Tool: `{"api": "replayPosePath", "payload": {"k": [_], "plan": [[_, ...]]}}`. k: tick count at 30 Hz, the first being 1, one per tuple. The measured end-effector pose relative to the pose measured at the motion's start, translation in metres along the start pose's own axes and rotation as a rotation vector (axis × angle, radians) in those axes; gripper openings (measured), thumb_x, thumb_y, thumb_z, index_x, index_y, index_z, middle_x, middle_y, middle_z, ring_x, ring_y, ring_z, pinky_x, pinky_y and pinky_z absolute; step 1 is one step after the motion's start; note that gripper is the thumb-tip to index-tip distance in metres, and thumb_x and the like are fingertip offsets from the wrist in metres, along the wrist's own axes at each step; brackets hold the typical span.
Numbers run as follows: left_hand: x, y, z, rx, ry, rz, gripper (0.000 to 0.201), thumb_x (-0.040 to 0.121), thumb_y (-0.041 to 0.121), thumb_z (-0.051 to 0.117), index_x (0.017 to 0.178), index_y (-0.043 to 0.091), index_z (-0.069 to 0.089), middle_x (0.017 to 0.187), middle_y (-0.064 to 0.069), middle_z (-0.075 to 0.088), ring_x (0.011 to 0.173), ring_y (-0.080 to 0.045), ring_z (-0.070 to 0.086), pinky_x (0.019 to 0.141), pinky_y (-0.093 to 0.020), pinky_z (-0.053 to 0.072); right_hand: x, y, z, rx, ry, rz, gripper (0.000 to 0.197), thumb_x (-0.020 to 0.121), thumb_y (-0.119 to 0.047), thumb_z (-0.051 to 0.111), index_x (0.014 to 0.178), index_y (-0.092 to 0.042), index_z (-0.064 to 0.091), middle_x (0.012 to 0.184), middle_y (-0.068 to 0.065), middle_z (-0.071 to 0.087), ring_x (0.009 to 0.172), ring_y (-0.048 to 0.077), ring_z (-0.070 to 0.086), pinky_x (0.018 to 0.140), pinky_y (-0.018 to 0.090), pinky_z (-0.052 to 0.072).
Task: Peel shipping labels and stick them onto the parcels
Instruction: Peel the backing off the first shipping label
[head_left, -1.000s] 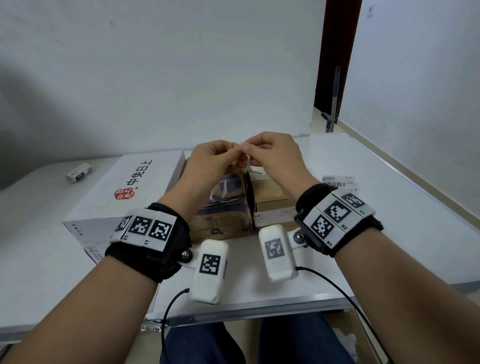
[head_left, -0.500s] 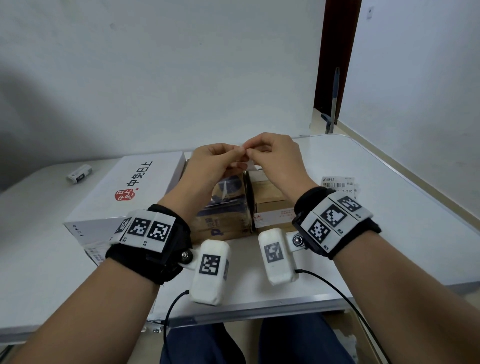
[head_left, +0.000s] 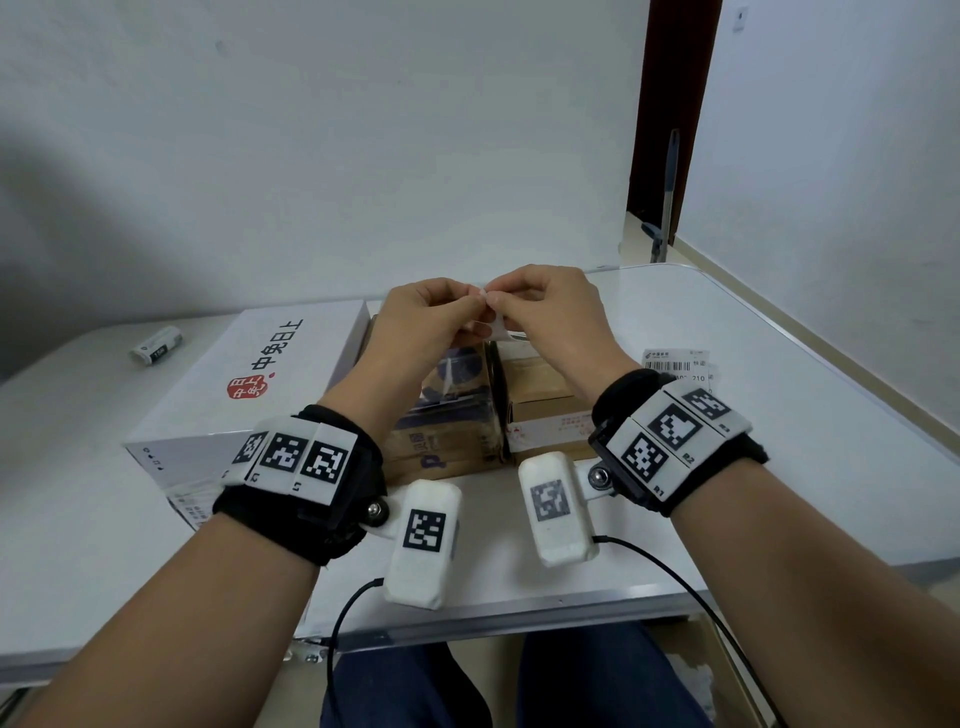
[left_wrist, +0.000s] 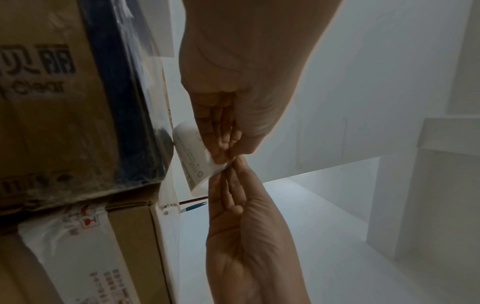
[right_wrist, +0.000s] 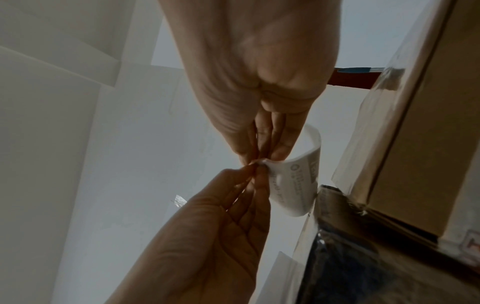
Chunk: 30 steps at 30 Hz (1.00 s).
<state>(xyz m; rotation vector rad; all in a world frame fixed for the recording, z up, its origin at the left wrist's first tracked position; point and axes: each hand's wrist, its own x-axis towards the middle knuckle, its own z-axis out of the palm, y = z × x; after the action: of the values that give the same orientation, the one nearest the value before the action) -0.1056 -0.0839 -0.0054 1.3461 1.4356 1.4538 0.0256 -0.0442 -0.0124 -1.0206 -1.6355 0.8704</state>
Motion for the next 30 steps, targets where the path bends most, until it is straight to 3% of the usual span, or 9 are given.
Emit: {"api": "replayPosePath", "payload": {"k": [7, 10, 14, 19, 22, 25, 28, 30], "plan": [[0.001, 0.003, -0.002, -0.010, -0.068, -0.050, 0.010, 0.089, 0.010, 0.063, 0.086, 0.002, 0.069, 0.080, -0.010, 0.071, 0.068, -0.013, 0.067, 0.070, -0.021, 0.056, 0.002, 0.002, 0.000, 0.017, 0.019, 0.041, 0.012, 0.084, -0.023, 0.068, 0.086, -0.013, 0.075, 0.074, 0.008, 0.074, 0.066, 0.020, 0.069, 0.078, 0.040, 0.060], [0.002, 0.001, -0.003, -0.044, -0.079, -0.077, 0.009, 0.088, 0.007, 0.060, 0.083, 0.004, 0.067, 0.081, -0.010, 0.070, 0.068, -0.012, 0.066, 0.067, -0.020, 0.054, 0.004, 0.005, 0.000, 0.121, 0.001, 0.131, 0.012, 0.086, -0.018, 0.065, 0.086, -0.010, 0.073, 0.081, 0.012, 0.074, 0.076, 0.026, 0.072, 0.079, 0.042, 0.060], [0.002, -0.001, -0.003, -0.145, -0.098, -0.139, 0.009, 0.089, 0.004, 0.057, 0.086, 0.003, 0.065, 0.081, -0.011, 0.069, 0.066, -0.013, 0.065, 0.073, -0.026, 0.056, 0.004, 0.007, -0.002, 0.405, -0.071, 0.316, 0.013, 0.093, -0.009, 0.057, 0.088, -0.001, 0.066, 0.103, 0.022, 0.070, 0.092, 0.028, 0.070, 0.083, 0.034, 0.059], [0.003, 0.002, 0.000, -0.371, 0.001, -0.236, 0.014, 0.092, -0.001, 0.052, 0.082, 0.000, 0.061, 0.072, -0.010, 0.064, 0.054, -0.008, 0.064, 0.052, -0.014, 0.052, 0.004, 0.006, -0.003, 0.749, -0.022, 0.494, 0.015, 0.095, -0.004, 0.051, 0.082, -0.003, 0.060, 0.076, 0.009, 0.064, 0.065, 0.015, 0.061, 0.063, 0.021, 0.056], [0.006, 0.005, 0.000, -0.568, 0.033, -0.273, 0.013, 0.091, -0.006, 0.049, 0.081, -0.003, 0.057, 0.072, -0.015, 0.066, 0.065, -0.016, 0.071, 0.065, -0.019, 0.059, 0.003, 0.005, -0.004, 0.836, -0.017, 0.534, 0.011, 0.095, -0.003, 0.052, 0.088, 0.000, 0.060, 0.078, 0.011, 0.064, 0.063, 0.015, 0.059, 0.051, 0.016, 0.053], [0.010, 0.008, -0.002, -0.544, -0.009, -0.254, 0.005, 0.092, -0.004, 0.051, 0.089, -0.002, 0.055, 0.067, -0.015, 0.068, 0.074, -0.024, 0.072, 0.077, -0.027, 0.059, 0.004, 0.007, -0.006, 0.862, -0.022, 0.491, 0.010, 0.094, 0.001, 0.052, 0.091, 0.003, 0.062, 0.083, 0.014, 0.067, 0.070, 0.017, 0.065, 0.060, 0.019, 0.059], [0.012, 0.008, -0.002, -0.358, -0.084, -0.176, 0.007, 0.089, 0.000, 0.060, 0.095, 0.001, 0.057, 0.081, -0.014, 0.068, 0.075, -0.020, 0.070, 0.080, -0.026, 0.058, 0.004, 0.008, -0.007, 0.809, -0.072, 0.407, 0.013, 0.093, 0.001, 0.052, 0.095, 0.004, 0.065, 0.088, 0.015, 0.072, 0.080, 0.019, 0.070, 0.080, 0.028, 0.060], [0.014, 0.007, -0.001, -0.173, -0.082, -0.083, 0.007, 0.088, 0.005, 0.065, 0.092, 0.002, 0.060, 0.080, -0.010, 0.067, 0.072, -0.016, 0.067, 0.079, -0.024, 0.057, 0.002, 0.006, -0.007, 0.792, -0.115, 0.379, 0.017, 0.095, -0.007, 0.052, 0.099, 0.003, 0.065, 0.091, 0.015, 0.072, 0.085, 0.021, 0.070, 0.084, 0.030, 0.059]]}}
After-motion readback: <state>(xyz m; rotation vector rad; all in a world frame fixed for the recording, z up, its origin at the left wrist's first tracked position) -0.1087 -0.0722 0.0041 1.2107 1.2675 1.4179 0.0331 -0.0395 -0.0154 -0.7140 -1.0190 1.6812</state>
